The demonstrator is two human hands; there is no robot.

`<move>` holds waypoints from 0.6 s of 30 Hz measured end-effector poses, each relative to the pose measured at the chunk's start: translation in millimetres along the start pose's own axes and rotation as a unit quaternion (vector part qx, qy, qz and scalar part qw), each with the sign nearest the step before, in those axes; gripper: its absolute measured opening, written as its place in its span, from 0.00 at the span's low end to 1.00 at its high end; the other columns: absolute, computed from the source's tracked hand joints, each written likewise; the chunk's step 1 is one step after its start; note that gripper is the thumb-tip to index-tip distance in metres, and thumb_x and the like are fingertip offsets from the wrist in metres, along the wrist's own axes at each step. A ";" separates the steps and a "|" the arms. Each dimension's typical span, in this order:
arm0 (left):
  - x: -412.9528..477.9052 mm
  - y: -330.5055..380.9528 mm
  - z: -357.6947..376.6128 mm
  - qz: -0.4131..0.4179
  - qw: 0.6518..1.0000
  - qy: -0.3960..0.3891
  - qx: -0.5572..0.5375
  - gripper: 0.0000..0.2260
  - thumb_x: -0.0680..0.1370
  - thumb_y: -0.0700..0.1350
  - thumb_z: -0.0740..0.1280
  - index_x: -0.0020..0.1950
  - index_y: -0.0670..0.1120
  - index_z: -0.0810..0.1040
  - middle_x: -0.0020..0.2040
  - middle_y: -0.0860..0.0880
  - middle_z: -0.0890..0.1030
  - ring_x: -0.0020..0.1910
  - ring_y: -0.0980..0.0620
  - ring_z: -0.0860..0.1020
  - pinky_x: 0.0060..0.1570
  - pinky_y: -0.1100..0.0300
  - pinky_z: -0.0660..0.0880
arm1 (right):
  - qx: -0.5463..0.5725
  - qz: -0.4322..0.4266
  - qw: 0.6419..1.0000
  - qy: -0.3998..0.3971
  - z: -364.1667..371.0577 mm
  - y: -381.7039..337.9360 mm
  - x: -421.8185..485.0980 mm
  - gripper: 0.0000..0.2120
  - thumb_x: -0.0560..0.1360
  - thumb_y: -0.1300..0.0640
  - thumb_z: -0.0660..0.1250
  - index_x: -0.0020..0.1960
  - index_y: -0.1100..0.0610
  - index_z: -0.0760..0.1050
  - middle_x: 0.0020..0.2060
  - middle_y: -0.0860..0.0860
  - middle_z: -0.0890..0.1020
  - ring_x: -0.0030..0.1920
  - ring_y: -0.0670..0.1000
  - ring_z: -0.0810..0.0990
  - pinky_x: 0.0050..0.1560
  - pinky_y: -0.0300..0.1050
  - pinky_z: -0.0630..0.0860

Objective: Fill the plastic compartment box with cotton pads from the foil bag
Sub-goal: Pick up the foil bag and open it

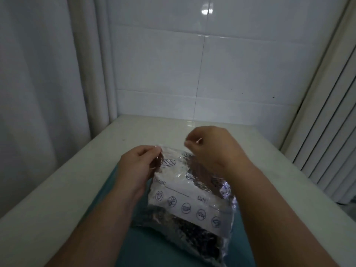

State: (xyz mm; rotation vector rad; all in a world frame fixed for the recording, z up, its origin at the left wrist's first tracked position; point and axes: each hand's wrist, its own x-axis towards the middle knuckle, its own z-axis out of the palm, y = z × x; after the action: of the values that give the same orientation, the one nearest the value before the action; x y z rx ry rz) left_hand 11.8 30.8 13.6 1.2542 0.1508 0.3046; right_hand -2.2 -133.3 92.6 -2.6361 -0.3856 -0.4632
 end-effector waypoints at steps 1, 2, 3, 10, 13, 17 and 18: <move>-0.5 -0.6 -0.2 0.004 1.000 0.000 0.009 0.04 0.75 0.37 0.71 0.40 0.41 0.83 0.36 0.44 0.84 0.34 0.49 0.81 0.34 0.57 0.78 | 0.001 -0.005 1.000 -0.031 3.9 -7.4 4.7 0.10 0.78 0.49 0.65 0.54 0.50 0.82 0.51 0.48 0.84 0.51 0.50 0.80 0.55 0.47 0.77; -1.1 -0.7 -0.2 0.008 1.000 -0.002 0.016 0.04 0.75 0.38 0.71 0.41 0.42 0.83 0.37 0.43 0.84 0.35 0.48 0.81 0.36 0.56 0.78 | 0.006 -0.012 0.998 -0.055 7.7 -13.8 9.4 0.10 0.78 0.50 0.65 0.54 0.51 0.82 0.52 0.49 0.84 0.52 0.50 0.80 0.55 0.47 0.77; -1.6 -0.8 -0.1 0.012 1.000 -0.007 0.022 0.04 0.75 0.38 0.71 0.41 0.42 0.83 0.37 0.43 0.85 0.36 0.48 0.82 0.37 0.55 0.78 | 0.012 -0.019 0.997 -0.072 11.8 -18.9 13.9 0.10 0.78 0.50 0.65 0.54 0.51 0.82 0.52 0.49 0.84 0.52 0.50 0.80 0.54 0.46 0.76; -0.9 -1.5 0.0 0.009 0.999 -0.023 0.022 0.07 0.76 0.34 0.68 0.39 0.39 0.82 0.33 0.44 0.83 0.32 0.49 0.80 0.31 0.58 0.77 | 0.003 -0.017 0.995 -0.102 28.7 -33.6 32.9 0.08 0.76 0.53 0.67 0.50 0.53 0.83 0.49 0.52 0.84 0.50 0.52 0.80 0.46 0.41 0.72; 1.3 -2.7 -1.1 -0.002 1.000 -0.016 0.013 0.07 0.75 0.33 0.68 0.38 0.39 0.82 0.33 0.42 0.83 0.34 0.46 0.80 0.36 0.56 0.78 | -0.027 -0.012 0.993 -0.114 33.6 -30.1 33.7 0.11 0.76 0.52 0.66 0.51 0.56 0.83 0.49 0.54 0.84 0.49 0.54 0.81 0.47 0.43 0.75; 5.5 -2.7 -3.6 -0.004 1.000 0.002 -0.001 0.07 0.75 0.32 0.68 0.37 0.38 0.80 0.32 0.42 0.81 0.35 0.45 0.79 0.37 0.54 0.76 | -0.043 0.013 0.988 -0.145 27.9 -16.2 29.3 0.13 0.78 0.53 0.64 0.52 0.59 0.83 0.50 0.56 0.84 0.50 0.56 0.81 0.51 0.46 0.77; 6.7 -1.8 -5.1 -0.002 1.000 0.009 -0.009 0.08 0.74 0.32 0.67 0.36 0.39 0.80 0.31 0.44 0.81 0.34 0.46 0.78 0.37 0.55 0.75 | -0.042 0.020 0.988 -0.149 23.3 -11.6 26.3 0.13 0.78 0.53 0.64 0.52 0.60 0.82 0.50 0.57 0.84 0.50 0.56 0.80 0.51 0.45 0.76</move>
State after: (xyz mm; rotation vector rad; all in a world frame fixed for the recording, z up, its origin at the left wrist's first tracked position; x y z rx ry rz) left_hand 17.0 37.0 10.7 1.2335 0.1660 0.3125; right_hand 23.7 -107.5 87.0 -2.7957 -0.4107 -0.0710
